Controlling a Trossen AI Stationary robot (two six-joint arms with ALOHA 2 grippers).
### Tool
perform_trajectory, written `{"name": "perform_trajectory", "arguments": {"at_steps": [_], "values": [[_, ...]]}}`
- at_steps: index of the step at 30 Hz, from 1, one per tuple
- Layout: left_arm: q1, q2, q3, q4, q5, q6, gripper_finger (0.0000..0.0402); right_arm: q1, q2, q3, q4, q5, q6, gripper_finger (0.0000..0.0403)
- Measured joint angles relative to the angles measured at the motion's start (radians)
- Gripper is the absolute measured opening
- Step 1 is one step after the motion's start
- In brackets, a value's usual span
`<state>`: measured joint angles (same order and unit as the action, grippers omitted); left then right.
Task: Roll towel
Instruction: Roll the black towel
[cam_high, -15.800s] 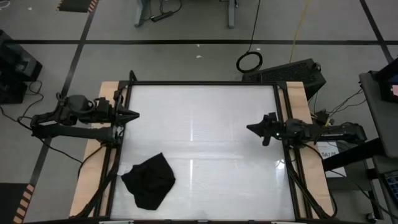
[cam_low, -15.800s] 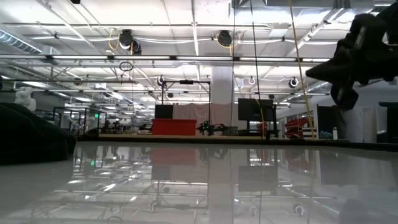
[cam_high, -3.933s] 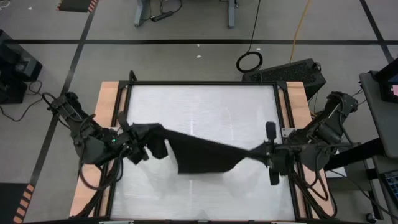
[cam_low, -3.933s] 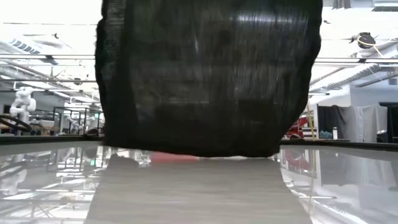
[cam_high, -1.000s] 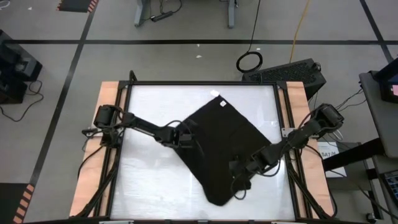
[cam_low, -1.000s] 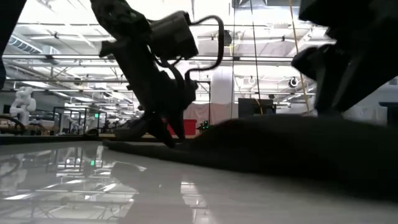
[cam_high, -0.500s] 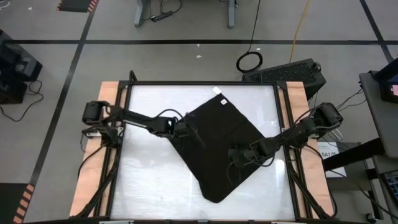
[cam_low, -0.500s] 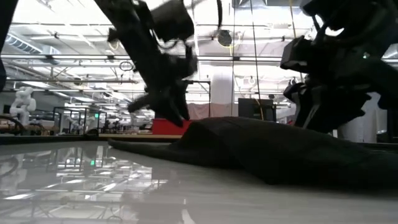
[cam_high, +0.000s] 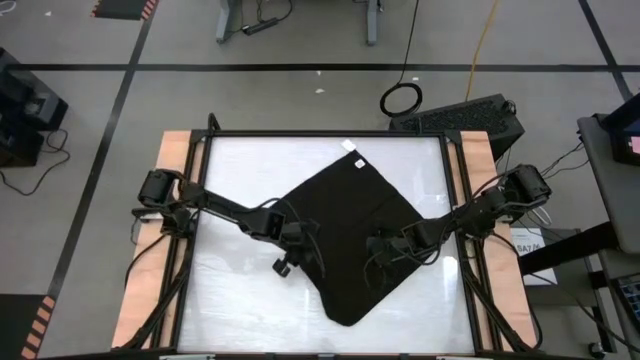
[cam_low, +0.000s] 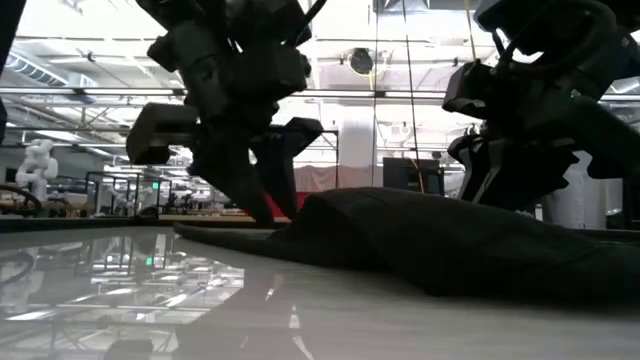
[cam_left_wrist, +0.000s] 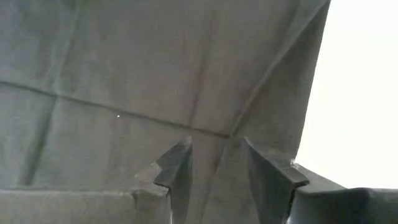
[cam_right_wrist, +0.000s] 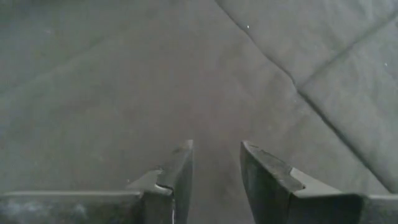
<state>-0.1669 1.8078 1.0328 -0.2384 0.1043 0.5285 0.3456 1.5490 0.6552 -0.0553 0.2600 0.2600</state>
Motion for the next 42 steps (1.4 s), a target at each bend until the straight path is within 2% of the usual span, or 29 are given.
{"name": "perform_trajectory", "arguments": {"at_steps": [6,18,23,27,31,34,38,42], "values": [[-0.007,0.025,0.0,0.025,0.028,-0.019,0.0117,-0.015,0.0,0.0,0.001,-0.003,0.0,0.0122],[-0.019,0.024,0.0,0.033,0.097,-0.02,0.0006,-0.046,0.0,0.0,0.0,0.0,-0.013,0.0122],[-0.024,0.024,0.006,0.027,0.068,-0.026,0.0018,-0.058,0.0,0.0,-0.001,0.001,-0.018,0.0122],[-0.037,0.023,0.019,0.048,-0.003,-0.018,0.0054,-0.059,0.0,0.0,-0.001,0.0,-0.023,0.0122],[-0.029,0.023,0.019,0.041,0.025,-0.019,0.0101,-0.059,0.0,0.0,-0.001,0.0,-0.023,0.0122],[-0.012,0.036,0.019,0.029,0.071,-0.029,0.0123,-0.062,0.0,0.0,-0.001,0.0,-0.026,0.0122],[0.007,0.053,0.021,0.026,0.123,-0.051,0.0122,-0.074,0.0,0.0,-0.001,0.0,-0.033,0.0122],[0.012,0.083,0.028,0.015,0.162,-0.067,0.0096,-0.086,0.0,0.0,0.006,0.0,-0.037,0.0122]]}}
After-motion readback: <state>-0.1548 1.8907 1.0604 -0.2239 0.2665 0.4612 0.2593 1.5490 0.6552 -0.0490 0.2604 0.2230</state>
